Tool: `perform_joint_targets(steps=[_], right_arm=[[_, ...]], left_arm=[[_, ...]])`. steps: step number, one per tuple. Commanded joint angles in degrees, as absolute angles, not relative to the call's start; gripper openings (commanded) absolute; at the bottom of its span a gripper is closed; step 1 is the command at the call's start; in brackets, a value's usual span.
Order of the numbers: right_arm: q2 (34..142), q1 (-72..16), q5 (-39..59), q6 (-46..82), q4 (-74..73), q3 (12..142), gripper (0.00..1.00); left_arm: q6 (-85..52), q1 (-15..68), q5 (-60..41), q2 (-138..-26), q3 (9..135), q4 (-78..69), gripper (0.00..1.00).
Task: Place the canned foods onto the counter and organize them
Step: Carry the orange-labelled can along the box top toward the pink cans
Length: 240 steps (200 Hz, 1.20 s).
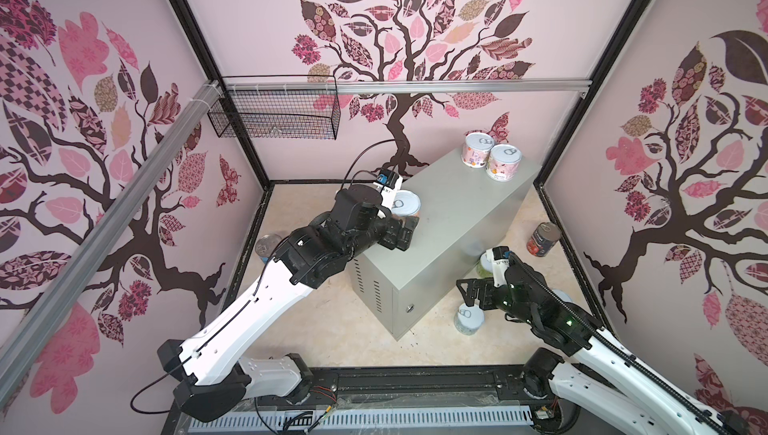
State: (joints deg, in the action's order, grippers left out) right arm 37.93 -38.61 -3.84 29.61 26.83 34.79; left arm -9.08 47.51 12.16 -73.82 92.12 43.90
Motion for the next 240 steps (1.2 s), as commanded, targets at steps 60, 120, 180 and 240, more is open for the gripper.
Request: perform_joint_targets(steps=[60,120,180,240], right_arm=[[39.3,-39.0,-4.3,29.9,27.0,34.5,1.00],[39.8,-39.0,-4.0,29.7,25.8,33.6,1.00],[39.8,-38.9,-3.8,30.2,25.2,32.8,1.00],[37.7,-38.9,-3.6,32.1,26.2,32.0,1.00]], left_arm=[[-8.4,45.2,8.0,-75.2,91.1,38.1,0.67],[-6.2,44.5,7.2,-79.9,94.3,35.8,0.67],[-3.9,43.6,3.3,-88.1,100.8,32.6,0.66],[-2.6,43.0,0.1,-98.7,110.5,31.5,0.65]])
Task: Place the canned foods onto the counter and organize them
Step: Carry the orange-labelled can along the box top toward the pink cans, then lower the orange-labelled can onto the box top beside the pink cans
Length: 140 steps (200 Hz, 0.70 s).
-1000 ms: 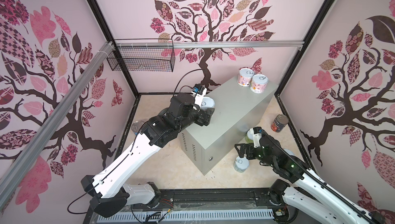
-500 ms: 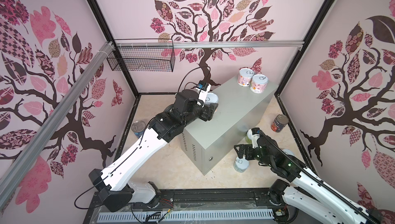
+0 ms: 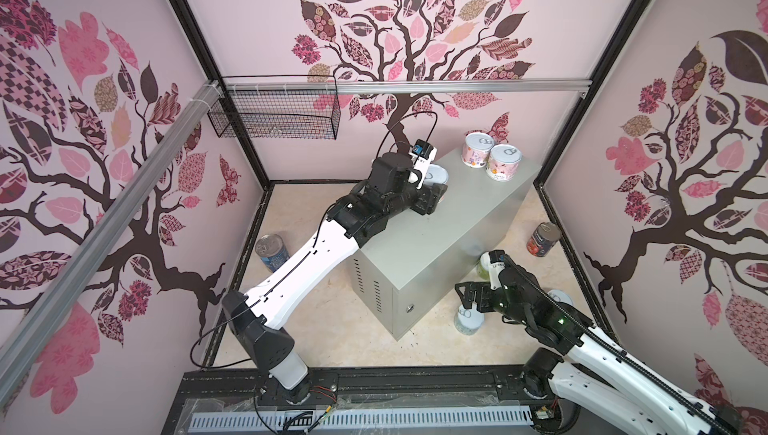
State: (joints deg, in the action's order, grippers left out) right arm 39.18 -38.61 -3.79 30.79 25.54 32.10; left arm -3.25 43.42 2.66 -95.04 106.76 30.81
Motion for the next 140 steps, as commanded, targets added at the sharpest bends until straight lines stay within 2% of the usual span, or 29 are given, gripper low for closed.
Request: perform_joint_targets(steps=[1,140], right_arm=[[37.7,-38.9,-3.5,32.2,26.2,32.0,1.00],[36.5,-38.9,-2.0,33.2,27.0,31.4,1.00]], left_arm=[[-2.5,43.0,0.1,-98.8,110.6,31.5,0.65],[-2.9,42.0,-2.5,-116.3,129.1,32.4,0.64]])
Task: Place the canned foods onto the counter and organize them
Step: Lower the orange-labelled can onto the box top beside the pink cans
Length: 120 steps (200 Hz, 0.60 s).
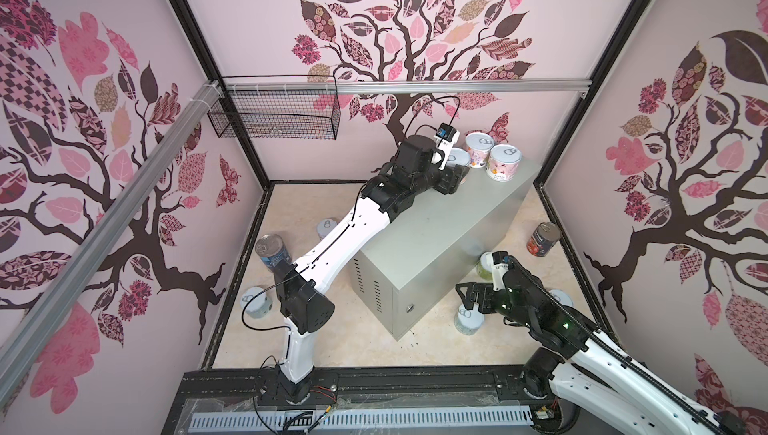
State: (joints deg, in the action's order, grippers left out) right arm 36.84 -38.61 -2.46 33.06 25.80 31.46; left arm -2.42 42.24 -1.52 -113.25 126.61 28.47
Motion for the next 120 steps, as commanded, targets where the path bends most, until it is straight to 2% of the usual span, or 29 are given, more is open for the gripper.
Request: perform_joint_targets(steps=[1,62,76,98,120], right_arm=[[36.5,-38.9,-2.0,33.2,26.9,31.4,1.00],[36.2,-39.0,-1.7,33.2,26.8,31.1,1.00],[36.4,-38.9,-1.7,33.2,26.7,31.2,1.00],[36.3,-38.9,-1.8,33.4,27.0,31.4,1.00],[36.2,-39.0,-2.9,35.2,28.0,31.9,1.00]], left_arm=[[-2.9,42.0,-2.5,-116.3,129.1,32.4,0.64],[-3.2,41.5,-1.1,-116.4,128.6,32.1,0.70],[-3.1,41.6,-1.6,-116.5,128.6,32.2,0.74],[-2.7,41.5,-2.6,-116.3,128.5,32.5,0.89],[-2.8,41.5,-3.0,-115.5,128.2,32.6,0.95]])
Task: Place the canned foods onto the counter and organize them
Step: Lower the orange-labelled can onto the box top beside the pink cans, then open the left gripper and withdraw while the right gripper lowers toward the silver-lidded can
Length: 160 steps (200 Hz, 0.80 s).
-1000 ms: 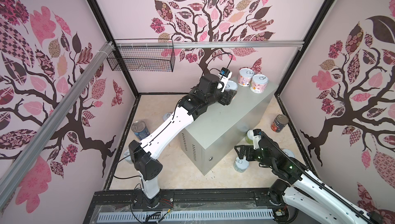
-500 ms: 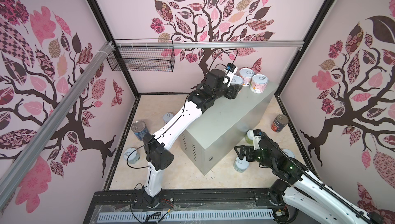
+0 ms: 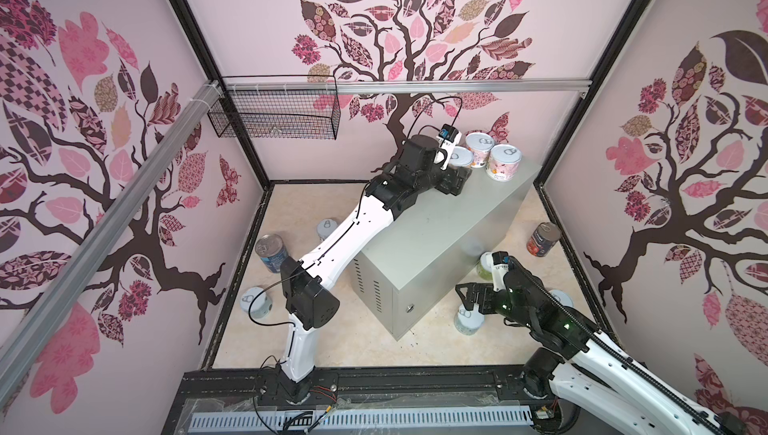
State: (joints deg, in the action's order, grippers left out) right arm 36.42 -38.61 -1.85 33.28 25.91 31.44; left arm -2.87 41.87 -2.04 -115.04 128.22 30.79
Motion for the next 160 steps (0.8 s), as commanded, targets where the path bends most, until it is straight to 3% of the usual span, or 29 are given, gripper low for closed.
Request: perform_joint_targets(steps=[1,69,116,160], right_arm=[[36.2,-38.9,-3.0,35.3,28.0,31.8,1.00],[38.0,-38.9,-9.9,39.4,36.1,35.7,1.00],[39.8,-38.9,-11.6,42.0,39.6,35.7,1.00],[41.6,-39.2,-8.7,43.0,38.1,33.9,1.00]], left_arm=[[-2.8,41.5,-3.0,-115.5,128.2,32.6,0.95],[-4.1,41.6,-2.8,-108.6,125.2,33.0,0.98],[-7.9,41.7,-1.8,-96.9,117.8,33.2,0.98],[-11.9,41.7,6.5,-84.1,109.5,41.8,0.98]])
